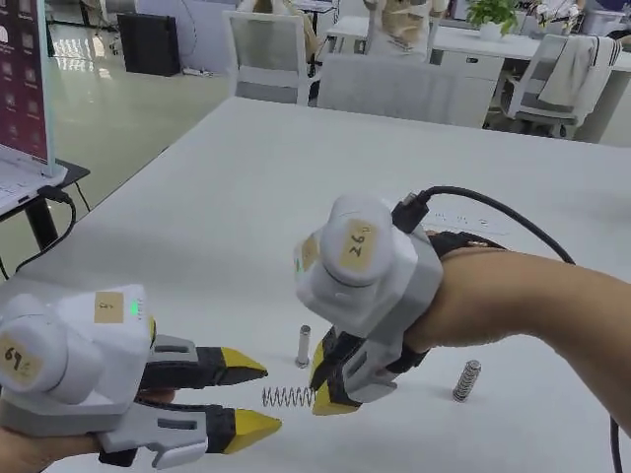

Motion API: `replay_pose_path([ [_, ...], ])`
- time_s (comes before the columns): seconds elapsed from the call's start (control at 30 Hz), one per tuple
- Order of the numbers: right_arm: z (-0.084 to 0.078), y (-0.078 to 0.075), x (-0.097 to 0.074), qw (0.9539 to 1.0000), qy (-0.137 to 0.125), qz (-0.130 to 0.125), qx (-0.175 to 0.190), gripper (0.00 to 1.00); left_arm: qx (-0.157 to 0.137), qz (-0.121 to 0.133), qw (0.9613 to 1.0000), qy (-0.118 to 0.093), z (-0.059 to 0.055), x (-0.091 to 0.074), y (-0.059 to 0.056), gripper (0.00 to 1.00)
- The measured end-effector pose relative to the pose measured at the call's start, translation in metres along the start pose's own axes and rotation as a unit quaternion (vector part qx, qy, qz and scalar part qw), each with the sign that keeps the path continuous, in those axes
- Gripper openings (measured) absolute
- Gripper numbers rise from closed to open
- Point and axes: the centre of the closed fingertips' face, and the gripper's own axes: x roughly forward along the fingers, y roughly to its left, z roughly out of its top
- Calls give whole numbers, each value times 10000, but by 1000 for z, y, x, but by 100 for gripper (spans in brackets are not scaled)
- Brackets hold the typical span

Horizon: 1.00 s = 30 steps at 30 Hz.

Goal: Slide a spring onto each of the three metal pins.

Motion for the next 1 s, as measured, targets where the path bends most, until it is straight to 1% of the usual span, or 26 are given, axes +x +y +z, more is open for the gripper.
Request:
replay_pose_path([
  [0.13, 1, 1, -1, 10000, -4, 16, -49, 8, 37, -61, 10000, -13, 2, 2, -3, 16],
  [0.37, 3, 3, -4, 10000, 0, 19, -90, 8, 96, -129, 9999, 10, 1, 4, -6, 8],
  [0.6, 5, 5, -6, 10000, -9, 27, -89, 8, 165, -175, 9997, 47, -1, 5, -7, 5],
  [0.77, 8, 6, -7, 10000, -24, 20, -49, 8, 202, -202, 9996, 67, -2, 5, -8, 4],
  [0.87, 11, 5, -11, 10000, -48, -13, -23, 8, 221, -213, 9995, 94, -3, 6, -8, 3],
  [1.0, 15, 5, -14, 9999, -71, -73, -78, 8, 239, -210, 9994, 110, -4, 7, -8, 3],
])
